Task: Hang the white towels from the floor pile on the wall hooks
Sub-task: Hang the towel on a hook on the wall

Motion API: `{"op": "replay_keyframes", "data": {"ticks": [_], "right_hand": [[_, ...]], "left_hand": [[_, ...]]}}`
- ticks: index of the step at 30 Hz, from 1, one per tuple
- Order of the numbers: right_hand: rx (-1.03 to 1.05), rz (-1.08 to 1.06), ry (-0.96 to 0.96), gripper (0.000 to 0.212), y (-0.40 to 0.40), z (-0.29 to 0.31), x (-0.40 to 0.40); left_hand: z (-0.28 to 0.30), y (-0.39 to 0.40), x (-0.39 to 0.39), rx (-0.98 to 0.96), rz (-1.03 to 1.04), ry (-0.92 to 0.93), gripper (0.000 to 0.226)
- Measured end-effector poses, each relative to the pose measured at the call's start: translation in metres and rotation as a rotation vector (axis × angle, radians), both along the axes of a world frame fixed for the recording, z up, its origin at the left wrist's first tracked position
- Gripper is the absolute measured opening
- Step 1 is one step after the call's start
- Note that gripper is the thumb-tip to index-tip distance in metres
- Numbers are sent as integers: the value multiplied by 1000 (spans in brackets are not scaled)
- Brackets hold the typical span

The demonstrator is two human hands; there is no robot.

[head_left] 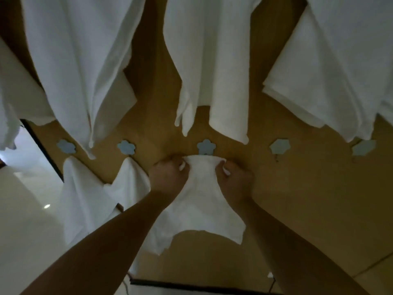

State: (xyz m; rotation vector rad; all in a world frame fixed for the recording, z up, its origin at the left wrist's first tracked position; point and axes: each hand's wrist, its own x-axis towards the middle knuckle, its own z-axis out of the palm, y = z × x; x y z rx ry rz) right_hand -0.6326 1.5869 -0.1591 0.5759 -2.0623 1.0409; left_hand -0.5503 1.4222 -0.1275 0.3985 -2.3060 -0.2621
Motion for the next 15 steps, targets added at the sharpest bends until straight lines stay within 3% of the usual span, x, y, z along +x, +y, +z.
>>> {"op": "replay_keyframes", "data": {"ticks": [7, 10, 12, 15], "right_hand": [[-65, 112, -241, 39, -18, -26, 17], [-24, 67, -347, 16, -17, -29, 25], [121, -31, -260, 12, -14, -29, 28], [299, -15, -142, 28, -9, -24, 34]], "left_hand": [[-28, 15, -3, 70, -34, 12, 9], [-39, 19, 0, -32, -79, 24, 17], [-47, 23, 0, -160, -144, 65, 20], [-52, 22, -1, -241, -156, 96, 28]]}}
